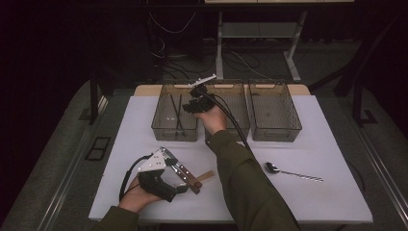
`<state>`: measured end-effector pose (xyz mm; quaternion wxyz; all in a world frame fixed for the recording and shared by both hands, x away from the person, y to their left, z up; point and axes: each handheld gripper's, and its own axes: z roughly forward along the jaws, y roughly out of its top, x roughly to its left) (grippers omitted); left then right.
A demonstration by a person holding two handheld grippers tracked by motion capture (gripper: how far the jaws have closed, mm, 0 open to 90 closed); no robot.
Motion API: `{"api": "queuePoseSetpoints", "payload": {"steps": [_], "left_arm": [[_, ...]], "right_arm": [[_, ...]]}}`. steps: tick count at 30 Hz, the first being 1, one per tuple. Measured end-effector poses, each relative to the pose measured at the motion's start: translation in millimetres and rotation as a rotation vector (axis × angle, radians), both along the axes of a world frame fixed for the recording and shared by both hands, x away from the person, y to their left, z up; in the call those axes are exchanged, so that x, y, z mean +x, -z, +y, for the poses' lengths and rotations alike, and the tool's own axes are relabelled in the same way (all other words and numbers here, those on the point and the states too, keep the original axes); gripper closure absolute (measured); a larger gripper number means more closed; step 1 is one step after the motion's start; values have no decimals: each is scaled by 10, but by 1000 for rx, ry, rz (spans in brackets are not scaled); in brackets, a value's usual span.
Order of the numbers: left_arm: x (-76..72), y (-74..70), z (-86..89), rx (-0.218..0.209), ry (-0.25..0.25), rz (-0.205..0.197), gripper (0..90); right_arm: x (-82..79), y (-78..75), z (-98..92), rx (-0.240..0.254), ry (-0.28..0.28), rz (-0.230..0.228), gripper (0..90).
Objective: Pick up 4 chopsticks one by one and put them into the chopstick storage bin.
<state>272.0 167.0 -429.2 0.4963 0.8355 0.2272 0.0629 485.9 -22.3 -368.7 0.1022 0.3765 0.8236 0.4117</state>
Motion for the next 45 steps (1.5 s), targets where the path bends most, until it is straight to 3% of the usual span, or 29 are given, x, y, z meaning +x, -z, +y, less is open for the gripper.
{"api": "queuePoseSetpoints", "payload": {"steps": [6, 13, 23, 45], "left_arm": [[4, 2, 3, -1, -3, 0, 0], [5, 8, -5, -10, -5, -1, 0], [-1, 13, -6, -3, -9, 0, 0], [-2, 21, -11, 11, -15, 3, 0]], "right_arm": [[-103, -78, -138, 33, -64, -5, 505], [-255, -199, -359, 54, -103, -45, 415], [-500, -314, -676, 82, -130, -78, 384], [-951, -173, -1399, 95, -127, -72, 354]]}}
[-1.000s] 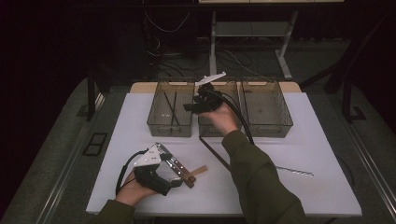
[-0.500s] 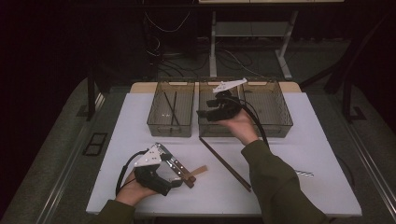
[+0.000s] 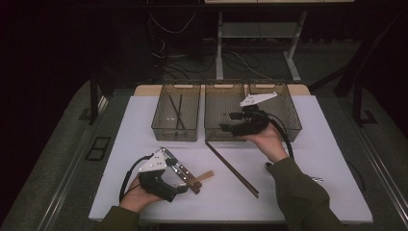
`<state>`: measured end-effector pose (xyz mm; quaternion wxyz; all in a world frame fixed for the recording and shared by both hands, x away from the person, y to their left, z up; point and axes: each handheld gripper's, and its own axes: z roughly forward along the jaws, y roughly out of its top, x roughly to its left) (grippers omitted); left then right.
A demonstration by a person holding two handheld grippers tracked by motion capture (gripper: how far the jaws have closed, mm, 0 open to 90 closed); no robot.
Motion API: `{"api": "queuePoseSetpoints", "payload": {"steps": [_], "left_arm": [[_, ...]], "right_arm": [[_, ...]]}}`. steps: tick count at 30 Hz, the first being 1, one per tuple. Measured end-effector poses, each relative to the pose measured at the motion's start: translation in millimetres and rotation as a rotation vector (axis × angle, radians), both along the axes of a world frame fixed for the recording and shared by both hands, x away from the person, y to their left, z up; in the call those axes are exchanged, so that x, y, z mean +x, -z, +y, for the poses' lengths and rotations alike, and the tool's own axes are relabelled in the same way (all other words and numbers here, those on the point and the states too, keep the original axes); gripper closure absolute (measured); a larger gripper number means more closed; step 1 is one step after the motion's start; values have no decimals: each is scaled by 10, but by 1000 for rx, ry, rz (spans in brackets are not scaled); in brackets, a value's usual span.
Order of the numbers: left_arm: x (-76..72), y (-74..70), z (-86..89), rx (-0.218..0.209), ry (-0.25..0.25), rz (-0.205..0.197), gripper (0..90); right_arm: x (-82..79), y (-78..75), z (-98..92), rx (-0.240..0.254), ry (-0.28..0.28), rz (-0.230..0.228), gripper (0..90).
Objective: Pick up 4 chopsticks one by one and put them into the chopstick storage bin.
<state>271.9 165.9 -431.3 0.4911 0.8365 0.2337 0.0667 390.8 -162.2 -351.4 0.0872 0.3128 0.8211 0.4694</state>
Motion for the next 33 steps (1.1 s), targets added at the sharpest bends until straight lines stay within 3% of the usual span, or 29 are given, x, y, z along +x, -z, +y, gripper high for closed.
{"api": "queuePoseSetpoints", "payload": {"steps": [19, 33], "left_arm": [[-12, -2, -10, 8, -4, -2, 0], [-17, -7, -7, 8, -6, -6, 0]], "right_arm": [[-472, 244, -570, 5, 25, 34, 327], [-909, 437, -796, -50, 8, 58, 370]]}}
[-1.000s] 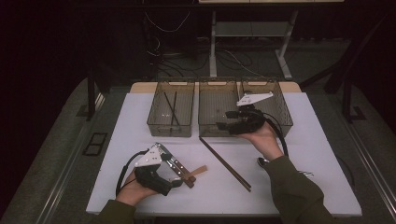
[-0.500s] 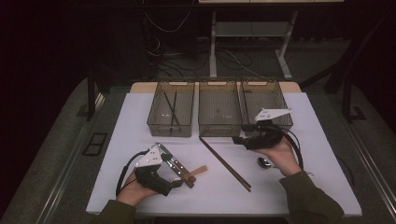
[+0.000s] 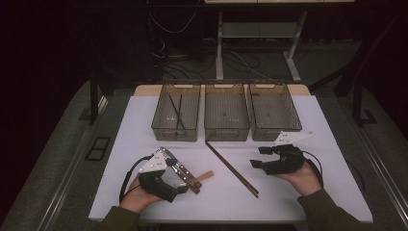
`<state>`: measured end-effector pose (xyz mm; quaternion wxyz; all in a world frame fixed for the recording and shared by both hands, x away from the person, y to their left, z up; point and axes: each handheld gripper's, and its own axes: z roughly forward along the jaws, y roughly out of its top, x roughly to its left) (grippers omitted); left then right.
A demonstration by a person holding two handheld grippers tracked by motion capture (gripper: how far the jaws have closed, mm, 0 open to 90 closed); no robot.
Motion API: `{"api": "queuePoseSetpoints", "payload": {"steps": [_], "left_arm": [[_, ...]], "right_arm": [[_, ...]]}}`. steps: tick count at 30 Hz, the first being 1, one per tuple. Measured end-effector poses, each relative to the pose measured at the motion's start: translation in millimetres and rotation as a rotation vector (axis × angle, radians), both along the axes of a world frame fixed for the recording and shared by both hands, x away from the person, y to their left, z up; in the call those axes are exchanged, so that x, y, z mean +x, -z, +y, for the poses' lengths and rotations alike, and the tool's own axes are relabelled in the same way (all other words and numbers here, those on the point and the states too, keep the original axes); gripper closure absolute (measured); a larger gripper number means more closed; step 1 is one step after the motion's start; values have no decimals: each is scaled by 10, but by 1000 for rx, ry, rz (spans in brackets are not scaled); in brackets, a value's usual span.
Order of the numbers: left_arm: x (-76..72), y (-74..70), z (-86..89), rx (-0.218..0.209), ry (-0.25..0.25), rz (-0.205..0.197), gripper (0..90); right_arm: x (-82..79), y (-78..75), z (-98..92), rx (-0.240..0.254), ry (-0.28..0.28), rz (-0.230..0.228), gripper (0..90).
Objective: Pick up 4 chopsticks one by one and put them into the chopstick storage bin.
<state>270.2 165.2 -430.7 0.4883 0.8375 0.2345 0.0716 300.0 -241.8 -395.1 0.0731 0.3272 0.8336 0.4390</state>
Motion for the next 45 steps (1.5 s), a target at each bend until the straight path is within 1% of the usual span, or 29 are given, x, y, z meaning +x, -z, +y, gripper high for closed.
{"api": "queuePoseSetpoints", "payload": {"steps": [5, 7, 11, 13, 17, 18, 19, 21, 25, 29, 33, 37, 45], "left_arm": [[1, 0, 2, 5, 2, 0, 0], [2, 0, 3, 4, 1, -1, 0], [1, 0, 1, 4, -1, -1, 0], [3, 0, 1, 7, 1, -3, 0], [0, -2, 1, 6, 0, -3, 0], [0, -2, 2, 6, -1, -4, 0], [1, -1, 2, 6, -1, -3, 0], [1, 0, -1, 4, -2, -2, 0], [4, 3, -3, 7, 0, -2, 0], [2, 4, -4, 5, -1, -3, 0], [1, 4, -5, 7, -2, -2, 0], [3, 5, -4, 9, 0, -1, 0], [1, 4, -5, 9, 0, -1, 0]], "right_arm": [[-160, 98, -35, -20, -18, 20, 447], [-213, 131, -46, -36, -29, 25, 484], [-318, 179, -61, -48, -44, 42, 583], [-360, 195, -49, -65, -57, 42, 647], [-389, 226, -21, -78, -74, 56, 705], [-393, 235, -5, -86, -82, 64, 714], [-392, 250, 13, -95, -92, 62, 723], [-395, 275, 44, -108, -102, 77, 738], [-401, 315, 92, -129, -113, 88, 751], [-397, 355, 131, -153, -117, 93, 751], [-387, 391, 162, -166, -119, 104, 751], [-389, 411, 184, -186, -121, 100, 755], [-386, 435, 197, -194, -116, 111, 767]]}}
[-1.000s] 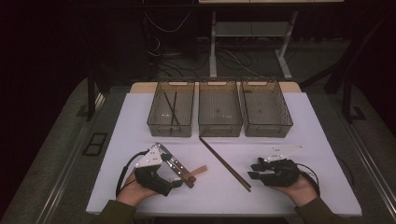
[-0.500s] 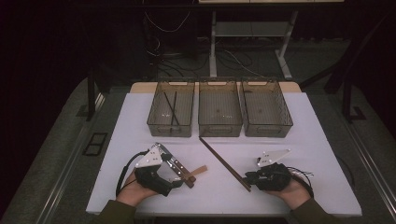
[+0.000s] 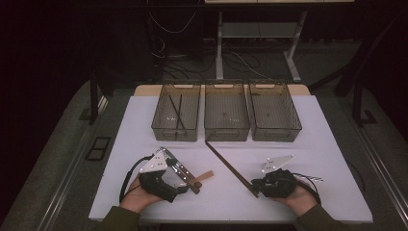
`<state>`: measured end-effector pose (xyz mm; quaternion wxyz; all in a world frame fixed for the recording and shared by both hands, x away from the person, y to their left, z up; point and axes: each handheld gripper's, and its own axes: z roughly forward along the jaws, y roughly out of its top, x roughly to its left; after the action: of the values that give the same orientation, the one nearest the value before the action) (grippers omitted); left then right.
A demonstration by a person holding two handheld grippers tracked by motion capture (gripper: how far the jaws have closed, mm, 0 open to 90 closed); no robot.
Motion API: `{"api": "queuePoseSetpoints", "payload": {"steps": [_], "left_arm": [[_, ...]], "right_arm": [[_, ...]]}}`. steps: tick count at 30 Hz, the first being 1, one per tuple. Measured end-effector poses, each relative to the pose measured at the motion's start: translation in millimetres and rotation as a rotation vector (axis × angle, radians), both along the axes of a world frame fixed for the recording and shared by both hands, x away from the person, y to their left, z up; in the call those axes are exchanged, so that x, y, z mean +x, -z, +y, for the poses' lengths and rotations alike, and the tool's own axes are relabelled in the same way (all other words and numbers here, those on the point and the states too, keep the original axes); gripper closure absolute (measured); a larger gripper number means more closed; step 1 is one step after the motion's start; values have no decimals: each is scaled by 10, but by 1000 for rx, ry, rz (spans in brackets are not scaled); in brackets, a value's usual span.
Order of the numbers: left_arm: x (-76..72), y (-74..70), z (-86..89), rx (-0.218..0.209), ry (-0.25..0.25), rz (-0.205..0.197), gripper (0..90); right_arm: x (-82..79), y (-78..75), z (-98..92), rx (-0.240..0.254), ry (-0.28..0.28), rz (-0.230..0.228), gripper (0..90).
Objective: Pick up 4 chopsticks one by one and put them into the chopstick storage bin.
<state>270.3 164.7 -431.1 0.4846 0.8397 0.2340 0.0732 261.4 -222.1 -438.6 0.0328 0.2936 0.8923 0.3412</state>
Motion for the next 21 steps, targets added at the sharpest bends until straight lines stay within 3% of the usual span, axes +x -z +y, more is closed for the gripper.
{"api": "queuePoseSetpoints", "payload": {"steps": [21], "left_arm": [[0, 0, -2, -1, 0, -1, 0]], "right_arm": [[23, 21, -6, -32, 29, -2, 818]]}}
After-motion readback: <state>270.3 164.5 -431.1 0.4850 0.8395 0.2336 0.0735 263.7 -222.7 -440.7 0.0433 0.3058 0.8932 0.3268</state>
